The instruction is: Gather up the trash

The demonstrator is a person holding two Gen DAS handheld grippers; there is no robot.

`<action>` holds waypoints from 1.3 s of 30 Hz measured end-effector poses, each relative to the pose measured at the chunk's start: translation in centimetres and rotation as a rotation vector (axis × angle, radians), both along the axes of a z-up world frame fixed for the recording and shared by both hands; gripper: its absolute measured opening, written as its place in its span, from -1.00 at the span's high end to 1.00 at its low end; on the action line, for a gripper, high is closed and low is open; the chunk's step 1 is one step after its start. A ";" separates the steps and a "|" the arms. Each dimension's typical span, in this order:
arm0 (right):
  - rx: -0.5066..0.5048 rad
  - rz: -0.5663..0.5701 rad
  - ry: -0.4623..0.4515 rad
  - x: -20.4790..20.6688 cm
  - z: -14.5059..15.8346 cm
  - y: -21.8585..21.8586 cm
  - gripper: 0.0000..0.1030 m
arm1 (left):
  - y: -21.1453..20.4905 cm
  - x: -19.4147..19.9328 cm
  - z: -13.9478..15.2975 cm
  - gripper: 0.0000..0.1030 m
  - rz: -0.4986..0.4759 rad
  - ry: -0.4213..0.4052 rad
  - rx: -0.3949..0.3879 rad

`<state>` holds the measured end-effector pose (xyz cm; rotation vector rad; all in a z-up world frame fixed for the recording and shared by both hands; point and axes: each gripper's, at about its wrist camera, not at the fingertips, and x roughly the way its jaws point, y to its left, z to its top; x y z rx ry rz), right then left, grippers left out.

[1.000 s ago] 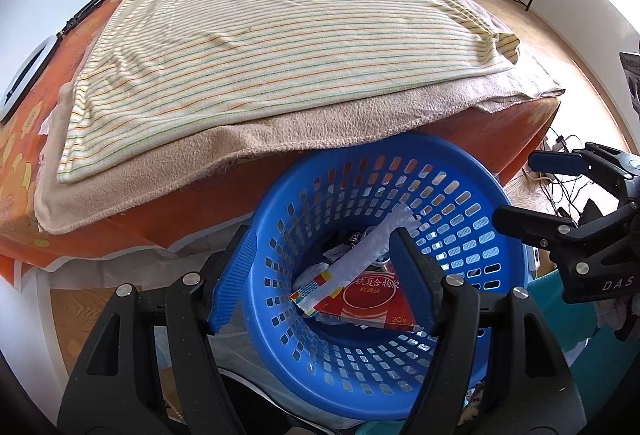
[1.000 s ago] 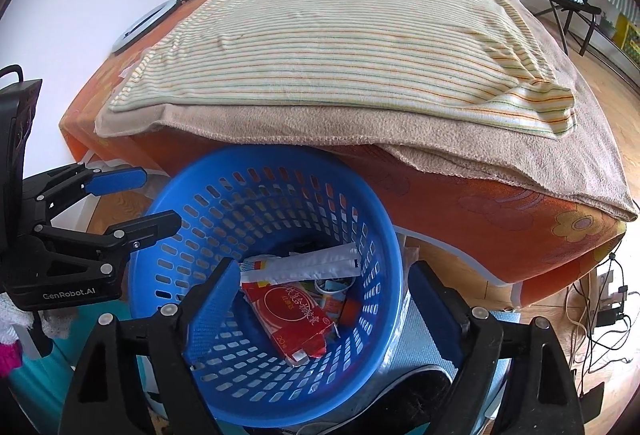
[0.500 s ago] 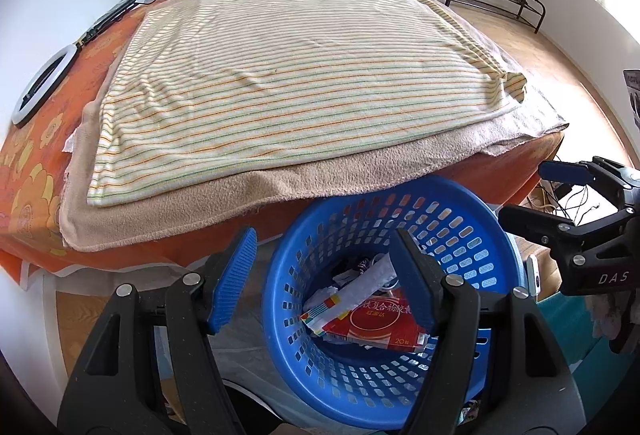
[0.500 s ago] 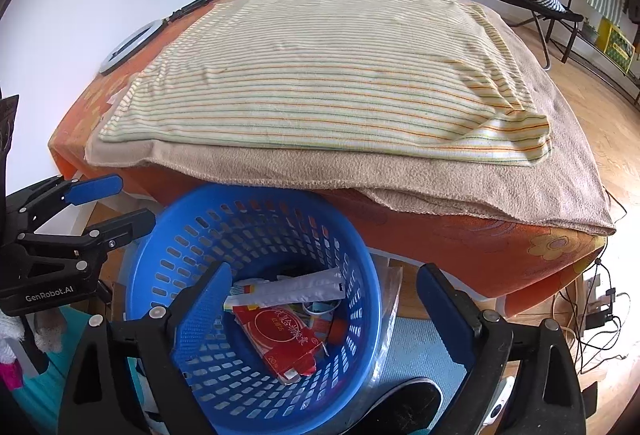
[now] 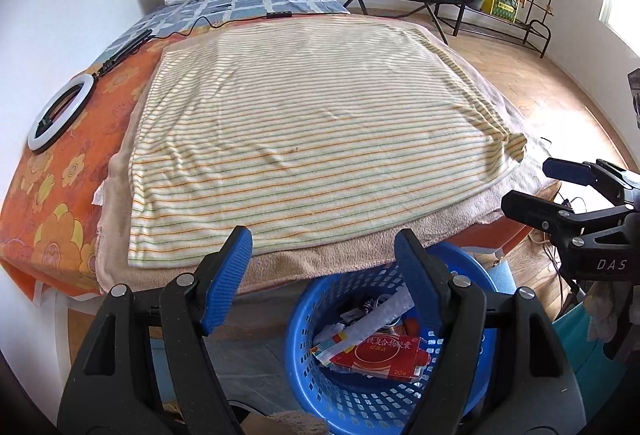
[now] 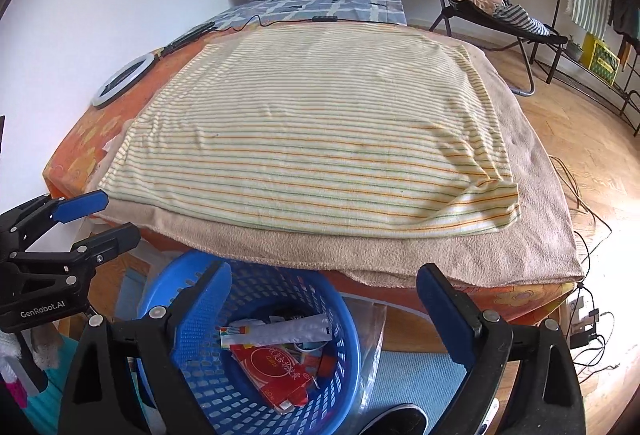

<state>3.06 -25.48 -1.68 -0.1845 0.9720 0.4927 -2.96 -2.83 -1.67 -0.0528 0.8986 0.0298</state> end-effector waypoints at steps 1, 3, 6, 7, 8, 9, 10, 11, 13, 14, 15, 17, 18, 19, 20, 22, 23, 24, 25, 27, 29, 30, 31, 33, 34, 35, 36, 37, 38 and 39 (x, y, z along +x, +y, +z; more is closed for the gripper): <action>0.007 -0.001 -0.008 0.3 0.5 0.1 -0.85 | 0.1 0.2 0.6 -0.67 -0.002 -0.012 -0.004; 0.009 0.000 -0.031 1.0 1.5 0.4 -0.85 | 0.3 0.7 1.7 -0.67 -0.002 -0.033 0.005; 0.007 0.006 -0.066 1.9 2.8 1.0 -0.87 | 0.6 1.5 3.1 -0.68 -0.006 -0.058 0.025; 0.005 0.006 -0.080 2.2 3.3 1.2 -0.88 | 0.7 1.8 3.5 -0.68 -0.007 -0.064 0.028; 0.000 0.007 -0.093 2.5 3.6 1.4 -0.88 | 0.9 2.0 3.9 -0.68 -0.006 -0.070 0.029; -0.005 0.007 -0.104 2.8 3.9 1.7 -0.88 | 1.0 2.3 4.2 -0.68 -0.004 -0.075 0.029; -0.009 0.008 -0.115 3.0 4.3 2.0 -0.88 | 1.3 2.6 4.5 -0.69 -0.002 -0.079 0.028; -0.013 0.008 -0.127 3.3 4.5 2.2 -0.88 | 1.5 2.8 4.8 -0.71 0.003 -0.084 0.028; -0.017 0.009 -0.144 3.8 5.0 2.5 -0.88 | 2.0 3.3 5.2 -0.84 0.011 -0.099 0.022; -0.017 0.011 -0.149 4.1 5.3 2.7 -0.88 | 2.2 3.5 5.4 -0.84 0.016 -0.106 0.023; -0.016 0.012 -0.154 4.5 5.5 2.9 -0.88 | 2.3 3.7 5.7 -0.85 0.019 -0.112 0.025; -0.012 0.014 -0.161 5.1 5.9 3.2 -0.88 | 2.6 4.2 6.0 -0.85 0.023 -0.124 0.030; -0.009 0.015 -0.164 5.3 6.0 3.3 -0.88 | 2.8 4.5 6.2 -0.85 0.025 -0.127 0.032; -0.008 0.016 -0.167 5.6 6.1 3.4 -0.88 | 2.9 4.7 6.3 -0.85 0.024 -0.130 0.031; -0.007 0.017 -0.169 5.9 6.1 3.5 -0.88 | 3.0 5.0 6.4 -0.85 0.024 -0.131 0.027; -0.008 0.022 -0.170 6.5 6.0 3.9 -0.88 | 3.2 5.3 6.4 -0.85 0.031 -0.135 0.019; -0.009 0.024 -0.172 6.8 6.0 4.0 -0.88 | 3.3 5.5 6.3 -0.85 0.036 -0.136 0.014; -0.008 0.023 -0.173 7.1 5.8 4.2 -0.88 | 3.5 5.7 6.1 -0.85 0.040 -0.133 0.010; -0.006 0.021 -0.171 7.4 5.7 4.2 -0.88 | 3.6 5.9 5.9 -0.85 0.042 -0.127 0.006; 0.008 0.015 -0.164 8.0 5.4 4.3 -0.88 | 3.7 6.3 5.4 -0.85 0.047 -0.116 0.006; 0.019 0.007 -0.155 8.5 5.0 4.3 -0.88 | 3.8 6.7 4.9 -0.85 0.053 -0.104 0.010; 0.022 0.004 -0.146 8.8 4.7 4.3 -0.88 | 3.7 6.8 4.6 -0.85 0.050 -0.098 0.009; 0.023 0.004 -0.134 9.2 4.5 4.4 -0.88 | 3.7 6.9 4.4 -0.85 0.050 -0.094 0.008; 0.022 -0.003 -0.126 9.7 4.1 4.5 -0.88 | 3.7 7.1 3.9 -0.88 0.050 -0.088 0.007; 0.018 -0.008 -0.130 9.8 3.8 4.5 -0.88 | 3.7 7.2 3.8 -0.96 0.048 -0.085 0.009; 0.012 -0.011 -0.132 9.9 3.6 4.5 -0.88 | 3.6 7.4 3.6 -1.00 0.048 -0.084 0.013; 0.007 -0.011 -0.128 10.1 3.3 4.7 -0.88 | 3.6 7.5 3.6 -1.00 0.051 -0.085 0.018; 0.004 -0.011 -0.120 10.2 3.0 4.7 -0.88 | 3.6 7.5 3.6 -1.00 0.052 -0.087 0.019; 0.004 -0.012 -0.112 10.3 2.8 4.8 -0.88 | 3.6 7.6 3.5 -1.00 0.053 -0.089 0.020; 0.006 -0.011 -0.104 10.5 2.6 4.9 -0.88 | 3.6 7.6 3.5 -1.00 0.056 -0.089 0.020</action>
